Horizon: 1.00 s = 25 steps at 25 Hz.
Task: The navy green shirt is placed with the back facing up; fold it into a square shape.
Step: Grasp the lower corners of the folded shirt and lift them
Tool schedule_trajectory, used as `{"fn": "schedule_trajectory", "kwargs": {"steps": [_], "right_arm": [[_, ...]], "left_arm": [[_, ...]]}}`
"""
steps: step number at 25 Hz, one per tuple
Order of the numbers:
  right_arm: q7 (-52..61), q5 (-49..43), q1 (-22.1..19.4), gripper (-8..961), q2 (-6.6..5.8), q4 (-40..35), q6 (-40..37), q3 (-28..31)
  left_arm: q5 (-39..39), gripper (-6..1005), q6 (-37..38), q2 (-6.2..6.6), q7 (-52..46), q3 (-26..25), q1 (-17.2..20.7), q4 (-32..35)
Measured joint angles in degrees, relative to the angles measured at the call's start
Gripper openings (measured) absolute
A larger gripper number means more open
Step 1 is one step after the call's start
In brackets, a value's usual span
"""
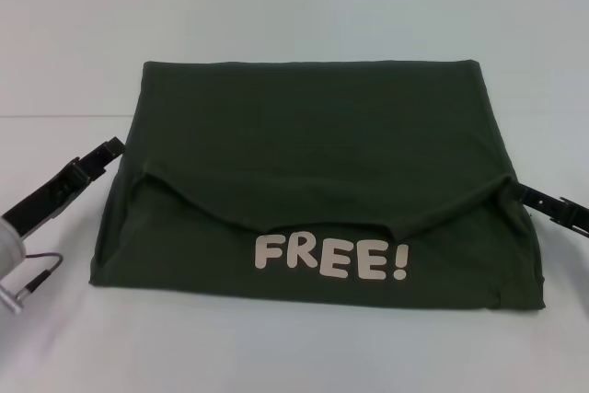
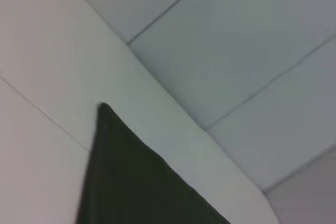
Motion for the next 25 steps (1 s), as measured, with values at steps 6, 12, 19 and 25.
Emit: {"fn": "schedule_trajectory", "kwargs": {"steps": [6,12,19,25], "right_arm": [[0.0,0.0,-3.8,876,-1.82,-2.6,-10.1,0.0],[-2.2,-3.4,-5.2,942,-3.07,-4.5,-17.9,-0.6],[-6.0,-7.4,-5.4,944,-3.42,-4.7,-21.5,-0.7],[-6.0,-7.8,-5.5,944,-3.06,-4.7,-21.8,-0.7]], "left_arm": [[0.8,656,8.0,6.38,-11.5,13.7,2.8,0.4],[12.6,694,14.3,11.25,-22.9,22.3,1.8,7.3],[22.4,780,14.6,11.55,-24.3,22.7,-1.2,11.8],[25.9,880,10.9,10.73,-23.0,24.1,-2.1,11.6]]}}
